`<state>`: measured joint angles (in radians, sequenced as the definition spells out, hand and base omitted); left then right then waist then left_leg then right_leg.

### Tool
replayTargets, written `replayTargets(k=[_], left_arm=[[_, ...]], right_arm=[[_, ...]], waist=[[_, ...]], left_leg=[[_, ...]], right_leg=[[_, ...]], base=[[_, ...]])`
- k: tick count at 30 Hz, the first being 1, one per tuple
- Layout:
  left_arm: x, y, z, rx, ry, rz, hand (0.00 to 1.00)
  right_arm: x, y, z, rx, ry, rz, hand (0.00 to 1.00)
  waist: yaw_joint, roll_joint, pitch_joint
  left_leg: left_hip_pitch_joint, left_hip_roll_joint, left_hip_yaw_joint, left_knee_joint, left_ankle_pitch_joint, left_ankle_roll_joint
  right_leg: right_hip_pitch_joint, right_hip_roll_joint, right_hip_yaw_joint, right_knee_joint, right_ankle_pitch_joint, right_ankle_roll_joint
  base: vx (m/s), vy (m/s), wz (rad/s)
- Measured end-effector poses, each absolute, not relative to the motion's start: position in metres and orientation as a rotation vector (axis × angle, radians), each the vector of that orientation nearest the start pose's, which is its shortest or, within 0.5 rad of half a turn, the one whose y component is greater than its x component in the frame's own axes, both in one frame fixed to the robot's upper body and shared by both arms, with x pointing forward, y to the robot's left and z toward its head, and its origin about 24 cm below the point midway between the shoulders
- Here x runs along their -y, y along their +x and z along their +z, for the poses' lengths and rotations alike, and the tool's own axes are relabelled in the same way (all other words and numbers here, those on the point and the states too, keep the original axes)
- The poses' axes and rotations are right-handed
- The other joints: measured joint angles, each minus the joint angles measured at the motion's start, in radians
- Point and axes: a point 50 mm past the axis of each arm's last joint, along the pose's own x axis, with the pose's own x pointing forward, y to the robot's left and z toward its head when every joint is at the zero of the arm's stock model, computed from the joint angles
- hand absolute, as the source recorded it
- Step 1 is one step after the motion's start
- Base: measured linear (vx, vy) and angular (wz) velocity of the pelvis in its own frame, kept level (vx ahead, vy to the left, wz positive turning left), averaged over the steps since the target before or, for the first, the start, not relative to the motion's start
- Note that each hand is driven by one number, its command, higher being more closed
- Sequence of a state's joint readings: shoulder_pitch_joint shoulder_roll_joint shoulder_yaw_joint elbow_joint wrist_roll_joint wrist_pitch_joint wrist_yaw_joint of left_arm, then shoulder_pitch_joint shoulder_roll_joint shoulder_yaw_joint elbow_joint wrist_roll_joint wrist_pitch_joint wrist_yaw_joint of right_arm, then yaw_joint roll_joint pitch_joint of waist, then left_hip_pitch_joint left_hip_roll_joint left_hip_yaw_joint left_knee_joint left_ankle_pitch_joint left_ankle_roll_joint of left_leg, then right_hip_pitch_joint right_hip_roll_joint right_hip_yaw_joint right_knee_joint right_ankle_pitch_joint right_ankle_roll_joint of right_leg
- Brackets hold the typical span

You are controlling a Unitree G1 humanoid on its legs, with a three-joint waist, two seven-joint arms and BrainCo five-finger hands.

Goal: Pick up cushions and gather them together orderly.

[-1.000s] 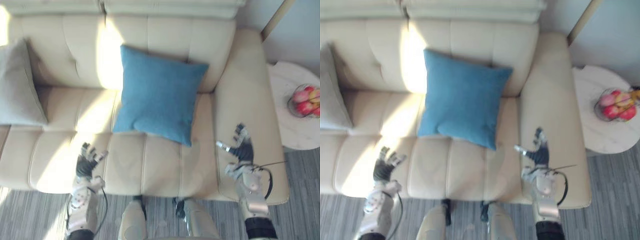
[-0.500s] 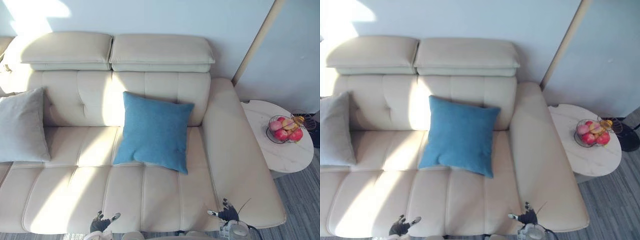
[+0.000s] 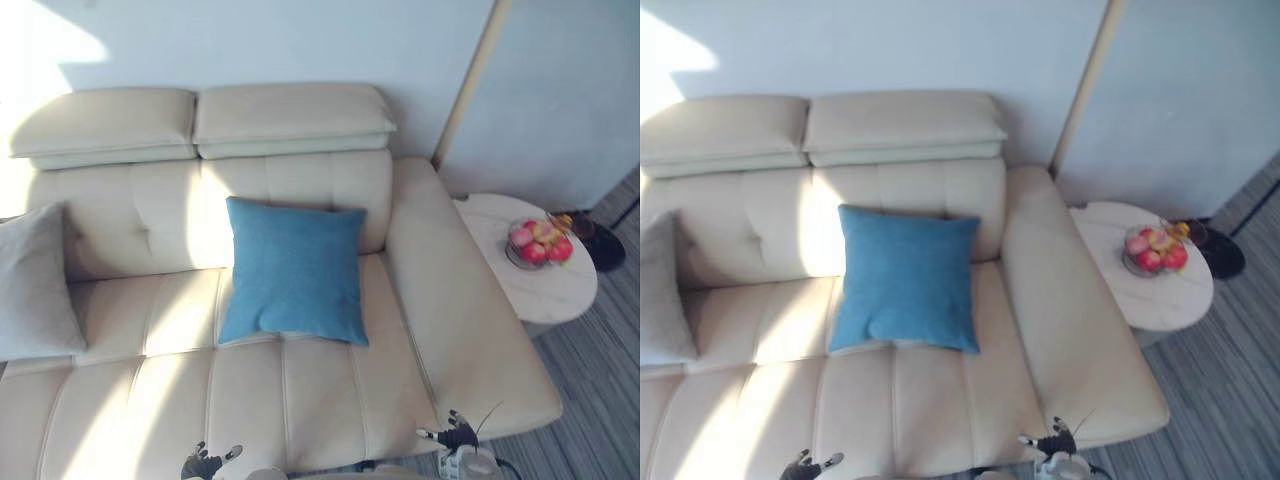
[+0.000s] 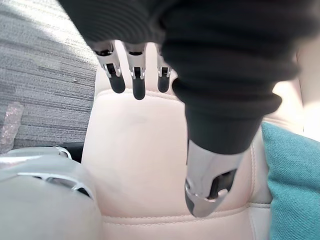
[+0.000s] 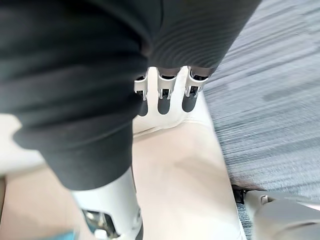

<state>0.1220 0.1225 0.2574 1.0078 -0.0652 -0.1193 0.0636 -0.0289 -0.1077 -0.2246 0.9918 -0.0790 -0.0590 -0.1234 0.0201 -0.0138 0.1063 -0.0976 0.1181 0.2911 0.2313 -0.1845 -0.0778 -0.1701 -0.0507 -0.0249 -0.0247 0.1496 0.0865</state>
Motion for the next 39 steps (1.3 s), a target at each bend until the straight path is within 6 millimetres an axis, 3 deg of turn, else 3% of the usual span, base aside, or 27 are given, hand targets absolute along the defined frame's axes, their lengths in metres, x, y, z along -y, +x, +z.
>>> replayTargets(k=[1, 2, 3, 4, 5, 7, 8, 9, 11, 12, 15, 17, 18, 19, 21, 24, 26, 29, 30, 33, 39], left_arm=[[-0.238, 0.1, -0.147, -0.944, -0.028, 0.423, 0.0], [-0.237, 0.108, -0.144, -0.915, -0.034, 0.423, 0.0], [-0.235, 0.116, -0.141, -0.88, -0.047, 0.426, 0.0], [-0.236, 0.12, -0.138, -0.857, -0.047, 0.439, 0.0], [-0.237, 0.118, -0.138, -0.859, -0.049, 0.45, 0.0], [-0.24, 0.114, -0.138, -0.862, -0.051, 0.463, 0.0], [-0.241, 0.114, -0.138, -0.861, -0.054, 0.466, 0.0], [-0.24, 0.114, -0.138, -0.863, -0.062, 0.472, 0.0], [-0.236, 0.113, -0.14, -0.868, -0.079, 0.48, 0.0], [-0.233, 0.115, -0.14, -0.865, -0.092, 0.483, 0.0], [-0.218, 0.117, -0.142, -0.866, -0.144, 0.482, 0.0], [-0.212, 0.12, -0.142, -0.865, -0.13, 0.448, 0.0], [-0.211, 0.122, -0.141, -0.857, -0.127, 0.44, 0.0], [-0.211, 0.126, -0.14, -0.845, -0.132, 0.441, 0.0], [-0.209, 0.124, -0.14, -0.847, -0.136, 0.438, 0.0], [-0.2, 0.124, -0.143, -0.864, -0.145, 0.412, 0.0], [-0.2, 0.121, -0.145, -0.88, -0.129, 0.398, 0.0], [-0.2, 0.112, -0.149, -0.926, -0.119, 0.391, 0.0], [-0.206, 0.11, -0.149, -0.937, -0.101, 0.395, 0.0], [-0.209, 0.101, -0.153, -0.976, -0.081, 0.389, 0.0], [-0.212, 0.093, -0.155, -1.007, -0.057, 0.383, 0.0]], right_arm=[[0.225, 0.154, -0.134, -0.882, -0.127, -0.324, 0.0], [0.224, 0.161, -0.13, -0.854, -0.135, -0.318, 0.0], [0.221, 0.165, -0.128, -0.837, -0.135, -0.309, 0.0], [0.216, 0.163, -0.13, -0.849, -0.124, -0.305, 0.0], [0.211, 0.161, -0.132, -0.858, -0.114, -0.297, 0.0], [0.197, 0.159, -0.135, -0.868, -0.089, -0.272, 0.0], [0.195, 0.159, -0.135, -0.87, -0.084, -0.268, 0.0], [0.194, 0.162, -0.134, -0.861, -0.084, -0.266, 0.0], [0.197, 0.174, -0.127, -0.818, -0.095, -0.272, 0.0], [0.198, 0.185, -0.121, -0.779, -0.1, -0.278, 0.0], [0.198, 0.203, -0.109, -0.711, -0.114, -0.282, 0.0], [0.2, 0.198, -0.111, -0.726, -0.118, -0.292, 0.0], [0.199, 0.19, -0.116, -0.752, -0.113, -0.297, 0.0], [0.199, 0.184, -0.119, -0.766, -0.112, -0.3, 0.0], [0.2, 0.179, -0.121, -0.777, -0.112, -0.306, 0.0], [0.201, 0.156, -0.13, -0.836, -0.1, -0.324, 0.0], [0.203, 0.139, -0.138, -0.893, -0.088, -0.339, 0.0], [0.202, 0.122, -0.148, -0.981, -0.061, -0.351, 0.0], [0.199, 0.116, -0.153, -1.016, -0.038, -0.358, 0.0], [0.2, 0.106, -0.157, -1.058, -0.012, -0.383, 0.0], [0.204, 0.104, -0.158, -1.079, -0.007, -0.387, 0.0]], waist=[[0.006, 0.005, 0.005], [0.027, 0.025, 0.015], [0.031, 0.032, 0.03], [0.031, 0.029, 0.035], [0.033, 0.032, 0.04], [0.037, -0.011, 0.019], [0.04, -0.021, 0.013], [0.047, -0.028, 0.008], [0.069, -0.045, 0.007], [0.078, -0.043, 0.021], [0.092, 0.002, 0.039], [0.074, 0.023, 0.055], [0.065, 0.008, 0.066], [0.067, 0.006, 0.066], [0.068, 0.0, 0.063], [0.055, 0.004, 0.059], [0.032, 0.014, 0.051], [0.02, 0.001, 0.007], [0.02, -0.016, -0.006], [0.017, -0.011, -0.01], [0.014, 0.004, -0.031]], left_leg=[[-0.039, 0.009, 0.011, 0.048, -0.008, 0.018], [-0.059, 0.038, 0.025, 0.051, -0.005, 0.03], [-0.059, 0.044, 0.026, 0.054, -0.003, 0.038], [-0.046, 0.04, 0.019, 0.059, 0.001, 0.042], [-0.041, 0.034, 0.013, 0.068, 0.002, 0.044], [-0.073, 0.006, -0.012, 0.095, 0.013, 0.054], [-0.098, 0.005, -0.024, 0.112, 0.016, 0.051], [-0.14, 0.006, -0.039, 0.138, 0.028, 0.051], [-0.204, 0.012, -0.046, 0.182, 0.045, 0.037], [-0.237, 0.027, -0.048, 0.202, 0.065, 0.031], [-0.286, 0.076, -0.063, 0.125, 0.178, -0.01], [-0.267, 0.077, -0.108, -0.007, 0.332, -0.029], [-0.247, 0.067, -0.13, -0.068, 0.394, -0.044], [-0.244, 0.07, -0.139, -0.022, 0.362, -0.053], [-0.242, 0.059, -0.139, 0.165, 0.191, -0.03], [-0.19, 0.065, -0.154, 0.396, 0.013, -0.028], [-0.129, 0.062, -0.171, 0.356, -0.046, -0.031], [-0.053, 0.025, -0.167, 0.094, -0.041, -0.041], [-0.038, 0.001, -0.166, 0.022, 0.014, -0.035], [0.031, -0.035, -0.168, -0.095, 0.079, -0.016], [0.074, -0.058, -0.196, -0.196, 0.152, -0.002]], right_leg=[[-0.035, 0.003, 0.008, 0.008, 0.049, 0.047], [-0.047, 0.01, 0.005, 0.02, 0.058, 0.072], [-0.097, -0.01, -0.049, 0.257, -0.087, 0.011], [-0.112, -0.047, -0.082, 0.484, -0.206, -0.003], [-0.102, -0.073, -0.086, 0.597, -0.258, 0.007], [-0.041, -0.143, -0.069, 0.785, -0.32, 0.049], [-0.02, -0.155, -0.064, 0.818, -0.335, 0.058], [0.019, -0.162, -0.053, 0.827, -0.352, 0.063], [0.107, -0.176, -0.048, 0.679, -0.389, 0.066], [0.163, -0.152, -0.078, 0.556, -0.46, 0.079], [0.176, -0.079, -0.137, 0.396, -0.519, 0.034], [0.169, -0.051, -0.188, 0.401, -0.516, 0.023], [0.163, -0.056, -0.225, 0.404, -0.506, 0.006], [0.162, -0.057, -0.245, 0.405, -0.502, -0.023], [0.137, -0.075, -0.276, 0.412, -0.504, -0.07], [0.111, -0.091, -0.286, 0.433, -0.491, -0.08], [0.108, -0.089, -0.295, 0.439, -0.485, -0.064], [0.083, -0.074, -0.271, 0.352, -0.424, -0.03], [0.091, -0.078, -0.259, 0.293, -0.377, -0.027], [0.158, -0.083, -0.252, 0.18, -0.311, -0.014], [0.169, -0.085, -0.258, 0.155, -0.289, -0.016]], base=[[-0.24, 0.098, -0.53], [-0.26, 0.121, -0.4], [-0.2, 0.108, -0.11], [-0.16, 0.102, 0.12], [-0.11, 0.023, 0.34], [-0.11, -0.056, 0.45], [-0.17, -0.16, 0.44], [-0.17, -0.183, 0.34], [-0.25, -0.261, 0.12], [-0.38, -0.343, -0.2], [-0.37, -0.288, -0.02], [-0.37, -0.257, 0.6], [-0.28, -0.175, 0.55], [-0.31, -0.185, 0.29], [-0.28, -0.104, -0.18], [-0.18, 0.05, -0.18], [-0.12, 0.163, 0.24], [-0.09, 0.144, 0.09], [-0.04, 0.141, 0.05], [-0.05, 0.127, 0.08], [-0.09, 0.028, 0.13]])
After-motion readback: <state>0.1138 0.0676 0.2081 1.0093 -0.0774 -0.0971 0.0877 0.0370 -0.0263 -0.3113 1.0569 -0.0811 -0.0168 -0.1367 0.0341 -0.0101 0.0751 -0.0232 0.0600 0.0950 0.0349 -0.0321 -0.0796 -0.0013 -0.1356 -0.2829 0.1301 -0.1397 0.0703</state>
